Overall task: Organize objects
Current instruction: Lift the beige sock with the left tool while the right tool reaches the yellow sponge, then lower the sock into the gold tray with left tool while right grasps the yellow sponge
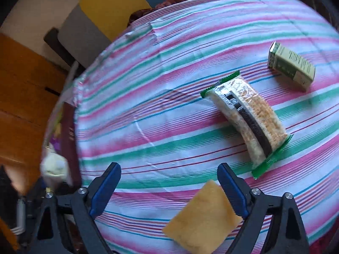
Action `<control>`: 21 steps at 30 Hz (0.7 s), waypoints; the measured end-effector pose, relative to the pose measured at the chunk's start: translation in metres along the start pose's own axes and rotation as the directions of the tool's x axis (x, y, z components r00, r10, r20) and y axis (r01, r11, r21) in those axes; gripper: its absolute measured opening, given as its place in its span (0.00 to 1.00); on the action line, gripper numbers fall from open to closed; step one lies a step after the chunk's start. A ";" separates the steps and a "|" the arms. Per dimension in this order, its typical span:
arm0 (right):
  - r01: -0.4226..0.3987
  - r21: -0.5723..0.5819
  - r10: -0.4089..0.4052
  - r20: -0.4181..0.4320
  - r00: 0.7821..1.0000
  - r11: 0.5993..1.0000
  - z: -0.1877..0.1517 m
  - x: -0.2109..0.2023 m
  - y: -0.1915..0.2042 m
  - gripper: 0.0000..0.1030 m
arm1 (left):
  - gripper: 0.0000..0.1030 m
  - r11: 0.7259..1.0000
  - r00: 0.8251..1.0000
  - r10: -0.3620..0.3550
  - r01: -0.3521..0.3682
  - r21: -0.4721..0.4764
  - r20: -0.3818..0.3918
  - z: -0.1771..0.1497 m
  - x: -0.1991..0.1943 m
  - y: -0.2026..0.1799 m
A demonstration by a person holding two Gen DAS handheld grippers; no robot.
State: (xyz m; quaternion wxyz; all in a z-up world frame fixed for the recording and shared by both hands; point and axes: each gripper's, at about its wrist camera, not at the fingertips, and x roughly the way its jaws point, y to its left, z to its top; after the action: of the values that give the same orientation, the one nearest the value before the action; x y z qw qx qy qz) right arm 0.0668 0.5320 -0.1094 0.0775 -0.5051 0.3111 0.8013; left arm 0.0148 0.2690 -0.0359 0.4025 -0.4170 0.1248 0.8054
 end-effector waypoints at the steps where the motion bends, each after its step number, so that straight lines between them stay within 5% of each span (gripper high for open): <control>1: 0.016 -0.010 -0.016 0.000 1.000 1.000 -0.001 0.000 0.000 0.91 | 0.61 1.000 1.000 -0.003 0.003 -0.008 0.003 -0.001 -0.003 0.003; 8: 0.066 0.095 -0.072 0.063 0.995 0.993 0.005 -0.018 -0.016 0.91 | 0.61 0.998 0.999 -0.007 0.010 -0.064 0.040 -0.014 -0.023 0.019; 13: 0.194 0.168 -0.196 -0.009 0.981 0.966 -0.010 -0.028 -0.024 0.99 | 0.61 0.995 0.998 -0.021 0.027 -0.097 0.059 -0.018 -0.032 0.029; 20: 0.197 0.195 -0.194 -0.036 0.980 0.961 -0.028 -0.022 -0.017 0.99 | 0.61 0.991 0.996 -0.039 0.049 -0.126 0.079 -0.025 -0.042 0.041; 21: 0.205 0.166 -0.198 -0.053 0.979 0.965 -0.030 -0.016 -0.012 0.93 | 0.61 0.990 0.996 -0.040 0.050 -0.129 0.081 -0.026 -0.044 0.042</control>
State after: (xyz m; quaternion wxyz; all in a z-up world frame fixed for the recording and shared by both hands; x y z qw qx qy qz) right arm 0.1023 0.5273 -0.1092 0.1958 -0.5400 0.3268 0.7505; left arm 0.0122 0.2038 -0.0236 0.3969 -0.4131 0.0466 0.8183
